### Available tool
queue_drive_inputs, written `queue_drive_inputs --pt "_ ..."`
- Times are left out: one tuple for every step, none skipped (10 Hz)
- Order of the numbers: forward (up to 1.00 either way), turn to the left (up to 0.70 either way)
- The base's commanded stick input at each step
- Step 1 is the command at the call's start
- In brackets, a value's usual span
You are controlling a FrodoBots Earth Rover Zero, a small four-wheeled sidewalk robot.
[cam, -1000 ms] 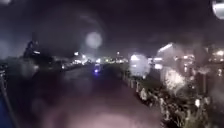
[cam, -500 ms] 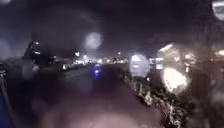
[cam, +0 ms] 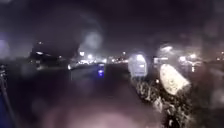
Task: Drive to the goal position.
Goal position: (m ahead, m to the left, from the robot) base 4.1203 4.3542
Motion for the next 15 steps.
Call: queue_drive_inputs --pt "0.5 0.0" --pt "0.5 0.0" --pt "0.5 0.0" --pt "0.5 0.0" --pt "0.5 0.0" --pt "0.5 0.0" --pt "0.5 0.02" --pt "0.5 0.06" --pt "0.5 0.27" --pt "0.5 0.43" --pt "0.5 0.26" --pt "0.5 0.09" --pt "0.5 0.06" --pt "0.5 0.09" --pt "0.5 0.0"
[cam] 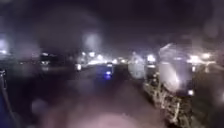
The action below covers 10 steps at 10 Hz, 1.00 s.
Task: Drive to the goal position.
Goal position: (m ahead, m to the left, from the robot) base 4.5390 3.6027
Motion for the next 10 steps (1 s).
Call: queue_drive_inputs --pt "0.5 0.0" --pt "0.5 0.0" --pt "0.5 0.0" --pt "0.5 0.0" --pt "0.5 0.0" --pt "0.5 0.0" --pt "0.5 0.0" --pt "0.5 0.0" --pt "0.5 0.0" --pt "0.5 0.0"
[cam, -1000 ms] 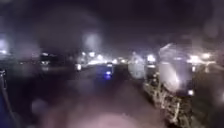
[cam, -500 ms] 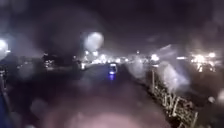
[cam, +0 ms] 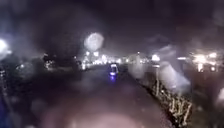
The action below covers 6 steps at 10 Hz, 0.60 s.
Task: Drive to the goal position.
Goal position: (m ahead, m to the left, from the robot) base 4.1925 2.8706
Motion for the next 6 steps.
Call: queue_drive_inputs --pt "0.5 0.0" --pt "0.5 0.0" --pt "0.5 0.0" --pt "0.5 0.0" --pt "0.5 0.02" --pt "0.5 0.06"
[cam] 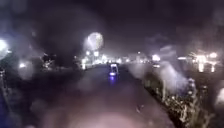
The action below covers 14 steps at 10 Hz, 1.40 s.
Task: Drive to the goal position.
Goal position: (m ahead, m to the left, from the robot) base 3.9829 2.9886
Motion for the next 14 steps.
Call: queue_drive_inputs --pt "0.5 0.1" --pt "0.5 0.14" --pt "0.5 -0.11" --pt "0.5 -0.39" --pt "0.5 -0.49" --pt "0.5 -0.29" --pt "0.5 -0.06" --pt "0.5 0.0" --pt "0.5 0.0" --pt "0.5 0.0" --pt "0.5 0.0" --pt "0.5 0.0" --pt "0.5 0.0" --pt "0.5 0.01"
